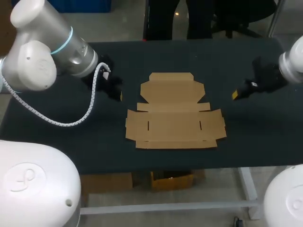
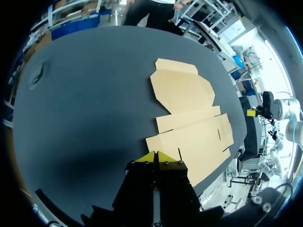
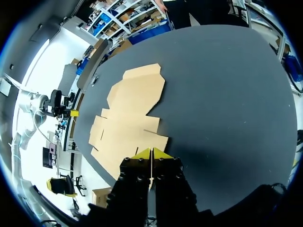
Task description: Assemble the packaging by folding the flat box into shape, placing the metal phone stand inside, and closing the box properly
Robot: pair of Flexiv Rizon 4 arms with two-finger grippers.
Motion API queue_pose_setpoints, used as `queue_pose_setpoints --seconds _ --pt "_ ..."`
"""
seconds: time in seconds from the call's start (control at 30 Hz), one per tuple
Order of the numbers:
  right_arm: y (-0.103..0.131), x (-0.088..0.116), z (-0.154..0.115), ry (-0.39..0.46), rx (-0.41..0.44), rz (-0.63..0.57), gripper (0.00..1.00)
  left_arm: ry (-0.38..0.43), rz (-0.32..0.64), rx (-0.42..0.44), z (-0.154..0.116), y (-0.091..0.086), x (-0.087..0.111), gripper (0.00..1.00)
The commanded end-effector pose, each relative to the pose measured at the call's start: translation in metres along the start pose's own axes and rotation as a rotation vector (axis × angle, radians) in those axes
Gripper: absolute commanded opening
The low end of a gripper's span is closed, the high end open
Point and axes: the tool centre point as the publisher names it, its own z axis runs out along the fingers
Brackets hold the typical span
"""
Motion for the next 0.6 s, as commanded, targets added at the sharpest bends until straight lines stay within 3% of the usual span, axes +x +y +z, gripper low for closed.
queue_pose_setpoints --seconds 0.03,0.33,0.6 --pt "0.001 -0.006 0.007 0.009 -0.004 -0.007 0.0 0.001 0.015 -0.005 0.012 -0.004 0.003 0.0" --pt "0.001 -0.011 0.025 0.037 0.019 -0.014 0.0 0.034 0.071 -0.003 0.03 -0.007 0.003 0.0" --pt "0.006 -0.013 0.039 0.067 0.032 -0.023 0.0 0.029 0.051 -0.016 0.047 -0.016 -0.003 0.0"
